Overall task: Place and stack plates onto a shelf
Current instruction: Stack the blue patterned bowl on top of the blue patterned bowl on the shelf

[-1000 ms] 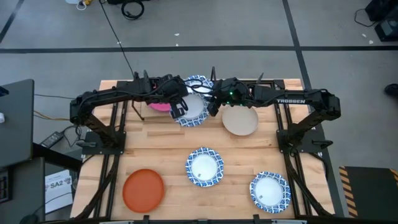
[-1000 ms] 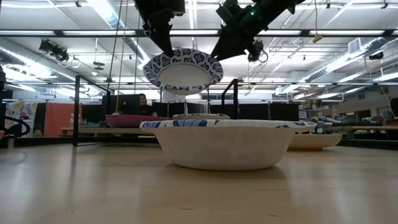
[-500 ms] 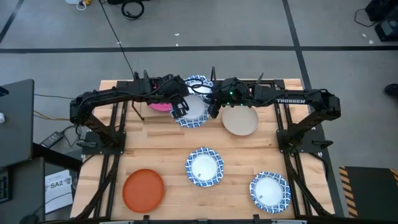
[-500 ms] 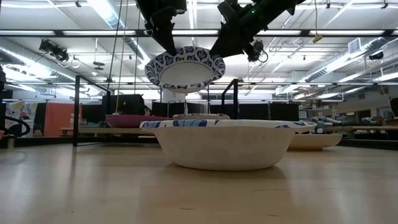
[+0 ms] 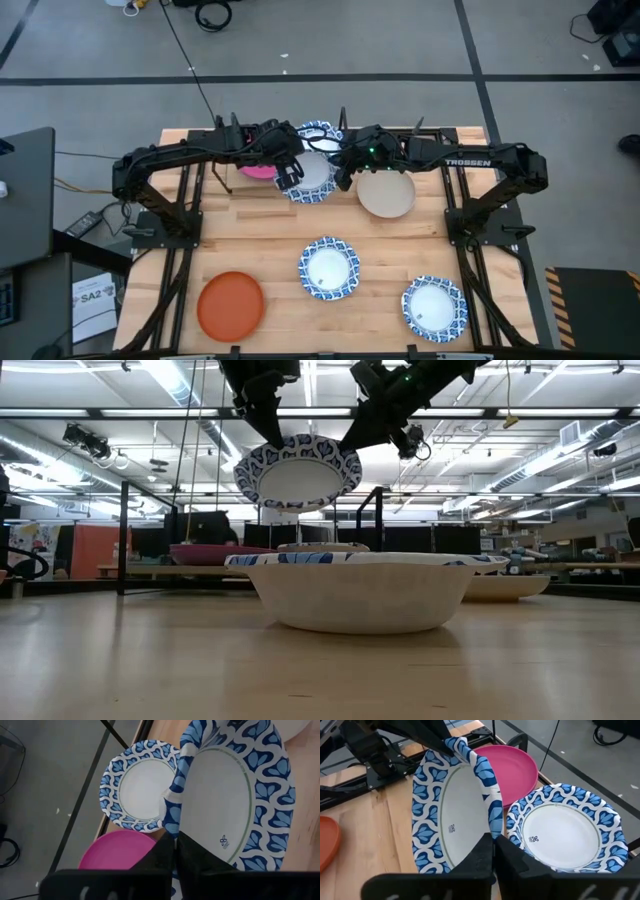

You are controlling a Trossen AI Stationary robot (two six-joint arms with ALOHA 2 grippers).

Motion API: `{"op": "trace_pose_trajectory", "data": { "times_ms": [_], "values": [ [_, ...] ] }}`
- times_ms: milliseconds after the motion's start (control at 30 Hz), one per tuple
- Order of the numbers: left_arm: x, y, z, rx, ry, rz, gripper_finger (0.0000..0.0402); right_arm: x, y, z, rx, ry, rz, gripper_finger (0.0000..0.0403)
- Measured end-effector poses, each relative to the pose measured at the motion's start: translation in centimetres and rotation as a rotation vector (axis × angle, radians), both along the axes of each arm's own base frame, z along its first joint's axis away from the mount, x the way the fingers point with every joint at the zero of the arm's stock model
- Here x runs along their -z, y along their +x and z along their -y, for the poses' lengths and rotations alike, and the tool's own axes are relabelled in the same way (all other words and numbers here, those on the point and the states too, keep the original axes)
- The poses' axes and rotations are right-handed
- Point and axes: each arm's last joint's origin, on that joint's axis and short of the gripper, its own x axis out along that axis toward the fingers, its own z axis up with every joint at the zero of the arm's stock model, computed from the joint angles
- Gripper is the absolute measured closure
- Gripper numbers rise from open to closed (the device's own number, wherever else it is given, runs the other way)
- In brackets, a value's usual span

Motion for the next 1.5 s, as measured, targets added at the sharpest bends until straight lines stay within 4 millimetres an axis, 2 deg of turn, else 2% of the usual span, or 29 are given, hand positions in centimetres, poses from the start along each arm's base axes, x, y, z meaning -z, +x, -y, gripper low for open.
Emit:
{"op": "trace_pose_trajectory", "data": {
  "times_ms": [500,667,867,1100,1233,1500],
  "values": [
    [0.1,-0.2,0.0,-0.003,-0.007,-0.017,0.0283,0.0,0.0,0.1,0.008,-0.003,-0.001,0.0395],
    [-0.1,-0.7,0.2,-0.013,-0.018,-0.033,0.0279,-0.1,-0.1,0.7,0.031,-0.01,0.011,0.0395],
    [-1.0,-2.9,0.9,-0.039,-0.057,-0.075,0.0279,-0.4,-0.4,2.3,0.079,-0.019,0.045,0.0395],
    [-2.7,-5.2,2.7,-0.075,-0.113,-0.018,0.0279,-0.7,-1.3,5.1,0.171,-0.025,0.077,0.0395],
    [-3.2,-5.7,4.3,-0.078,-0.141,0.025,0.0278,-0.3,-1.6,7.0,0.216,0.005,0.098,0.0395],
    [-3.5,-5.5,8.3,-0.05,-0.041,0.085,0.0278,1.8,-1.2,10.2,0.196,0.114,0.131,0.0395]
  ]
}}
